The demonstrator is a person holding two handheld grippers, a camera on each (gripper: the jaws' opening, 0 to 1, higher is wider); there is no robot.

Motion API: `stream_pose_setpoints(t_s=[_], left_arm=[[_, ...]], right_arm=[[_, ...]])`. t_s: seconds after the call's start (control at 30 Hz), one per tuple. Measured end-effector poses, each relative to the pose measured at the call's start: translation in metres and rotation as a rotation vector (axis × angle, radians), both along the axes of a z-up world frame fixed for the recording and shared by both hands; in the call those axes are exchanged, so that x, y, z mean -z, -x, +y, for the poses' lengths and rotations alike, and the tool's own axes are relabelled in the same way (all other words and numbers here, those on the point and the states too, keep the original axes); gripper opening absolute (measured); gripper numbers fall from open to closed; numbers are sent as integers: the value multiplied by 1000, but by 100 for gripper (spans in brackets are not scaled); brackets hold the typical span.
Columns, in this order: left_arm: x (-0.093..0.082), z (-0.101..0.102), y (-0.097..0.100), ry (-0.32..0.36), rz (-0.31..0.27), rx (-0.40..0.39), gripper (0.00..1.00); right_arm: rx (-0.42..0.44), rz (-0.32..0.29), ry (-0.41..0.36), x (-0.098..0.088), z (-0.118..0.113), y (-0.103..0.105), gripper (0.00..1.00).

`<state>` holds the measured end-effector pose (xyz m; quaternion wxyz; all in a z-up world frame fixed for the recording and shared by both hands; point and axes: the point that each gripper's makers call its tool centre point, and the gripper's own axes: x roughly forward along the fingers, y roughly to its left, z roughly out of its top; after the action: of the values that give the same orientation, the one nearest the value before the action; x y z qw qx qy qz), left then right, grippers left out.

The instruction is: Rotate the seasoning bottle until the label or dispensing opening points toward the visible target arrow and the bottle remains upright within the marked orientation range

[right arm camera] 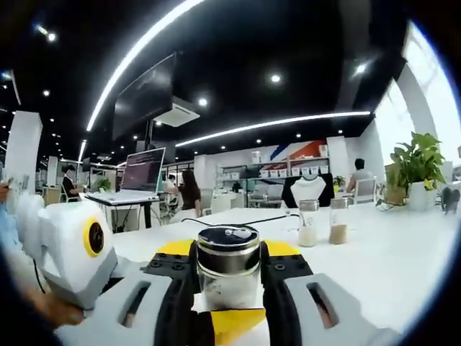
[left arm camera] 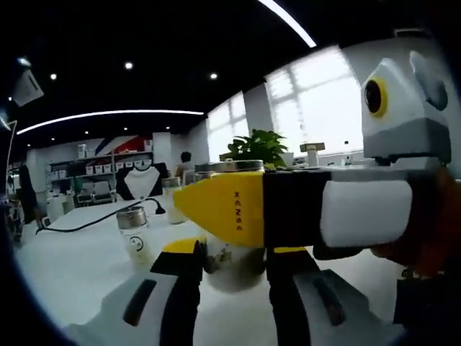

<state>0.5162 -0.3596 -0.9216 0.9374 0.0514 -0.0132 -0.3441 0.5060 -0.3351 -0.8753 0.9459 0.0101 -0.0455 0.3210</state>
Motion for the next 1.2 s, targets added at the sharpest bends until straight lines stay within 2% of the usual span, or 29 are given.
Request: stream_pose_setpoints(t_s=[0.1,0.13,0.23,0.37,0.5,0.73,0.93,1.2], left_arm=[[2,2,1,-27,7,44,36],[4,4,3,-41,18,88,36],[8,9,4,-21,76,132,36],[9,13,6,-28,81,175,36],[3,8,18,19,118,296,36],[1,13,24,9,103,350,36],[-2,10,35,34,93,417,36],[-5,8,44,44,67,459,36]], right_arm=[[-51,-4,32,2,3,2,32],[-73,-12,53,3,5,3,32],[-175,-20,107,10,14,7,31],[-236,3,84,10,13,9,31],[-304,-12,90,6,13,18,31],[-361,-9,86,6,15,25,31],[-405,20,44,6,15,32,31],[-440,67,-19,6,16,39,31]])
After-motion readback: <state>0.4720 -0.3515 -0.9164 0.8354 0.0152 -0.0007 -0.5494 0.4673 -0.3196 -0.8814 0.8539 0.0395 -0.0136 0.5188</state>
